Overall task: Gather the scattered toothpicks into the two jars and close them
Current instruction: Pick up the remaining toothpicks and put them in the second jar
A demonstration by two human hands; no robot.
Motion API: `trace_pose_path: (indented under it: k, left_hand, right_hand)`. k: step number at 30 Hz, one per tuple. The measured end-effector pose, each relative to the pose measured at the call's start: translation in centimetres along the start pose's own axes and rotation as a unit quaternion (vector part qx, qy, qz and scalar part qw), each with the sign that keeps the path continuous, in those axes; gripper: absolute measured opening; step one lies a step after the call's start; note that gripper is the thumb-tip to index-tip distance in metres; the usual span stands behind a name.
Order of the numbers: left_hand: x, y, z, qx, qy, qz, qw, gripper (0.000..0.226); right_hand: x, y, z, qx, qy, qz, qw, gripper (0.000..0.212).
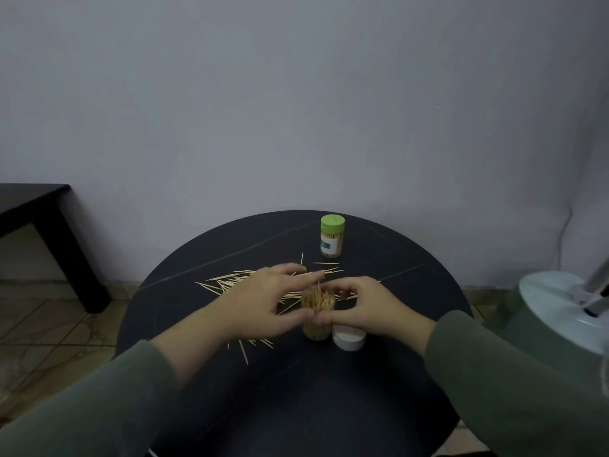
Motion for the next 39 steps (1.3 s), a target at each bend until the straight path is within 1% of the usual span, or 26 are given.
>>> trace_pose_path:
  k: [2,4,7,9,10,12,14,17,19,21,22,24,26,28,33,37,39]
  left_hand:
    - [0.3,-0.7,-0.9,-0.038,-0.031,0.018,0.999,0.061]
    - [0.4,-1.2,-1.2,-0.058,-0.05,0.013,0.997,0.065]
    - [0.6,-1.1,-1.0,-0.063,-0.063,-0.042,0.995,0.071]
    - [1.0,-0.6,-1.5,-0.07,-0.098,-0.074,0.99,0.071]
    - [1.1,-0.5,-1.8,-0.084,-0.119,-0.081,0.986,0.07]
    - [1.1,-0.6,-2.3,-0.131,-0.148,-0.085,0.977,0.065]
    - [0.9,-0.9,-2.1,-0.168,-0.143,-0.081,0.972,0.062]
    - [0.7,-1.3,-1.5,-0.162,-0.132,-0.073,0.975,0.063]
    - [0.6,-1.4,-1.3,-0.144,-0.122,-0.083,0.978,0.062]
    - [0.6,-1.1,-1.2,-0.135,-0.095,-0.11,0.98,0.064]
    - [0.5,-1.1,-1.1,-0.138,-0.077,-0.106,0.982,0.068]
    - [0.3,-1.6,-0.7,-0.149,-0.042,-0.056,0.986,0.076]
    - [0.3,-2.2,-0.6,-0.147,-0.025,-0.006,0.989,0.08]
    - [0.3,-2.2,-0.9,-0.151,-0.03,0.004,0.988,0.079]
    - [0.0,-1.3,-1.5,-0.144,-0.033,-0.062,0.987,0.073]
    - [-0.3,-1.6,-1.7,-0.163,-0.067,-0.067,0.982,0.066]
    - [-0.4,-1.1,-1.8,-0.146,-0.08,-0.1,0.981,0.059]
  right_hand:
    - [0.1,0.1,0.1,0.0,0.009,-0.002,1.0,0.058]
    - [0.1,0.3,0.0,0.002,0.014,-0.006,1.0,0.054]
    - [0.1,0.3,-0.4,0.016,0.007,-0.011,1.0,0.066]
    - [0.0,0.3,-0.4,0.006,0.001,-0.006,1.0,0.067]
    - [-0.1,0.2,-0.4,-0.004,0.003,-0.005,1.0,0.063]
    - [-0.1,0.2,-0.3,-0.019,0.006,-0.004,1.0,0.046]
    - [-0.1,0.3,-0.1,-0.018,0.008,-0.006,1.0,0.037]
    - [0.0,0.3,0.1,-0.01,0.01,-0.006,1.0,0.04]
    - [0.1,0.3,0.1,-0.01,0.016,-0.006,1.0,0.046]
    - [0.0,0.3,-0.1,-0.006,0.017,-0.009,1.0,0.059]
    - [0.0,0.3,-0.3,-0.003,0.015,-0.01,1.0,0.062]
    - [-0.1,0.3,-0.6,0.001,0.009,-0.008,1.0,0.065]
    - [-0.1,0.3,-0.6,0.001,0.006,-0.003,1.0,0.065]
    - [0.0,0.3,-0.5,-0.004,0.011,0.001,1.0,0.059]
    - [-0.1,0.3,-0.3,0.0,0.023,-0.005,1.0,0.052]
    - [0.1,0.5,-0.1,0.003,0.021,-0.004,1.0,0.041]
    - [0.2,0.5,0.0,0.004,0.022,0.0,1.0,0.045]
Point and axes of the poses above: each hand's wrist, its own x-axis away from the middle knuckle, its own y-axis out of the back of the hand, z = x × y, the point moved 6 cm from there along -x, towards the middle knuckle, and after that the axes turned 1 degree about -x, right-handed, at the moved point
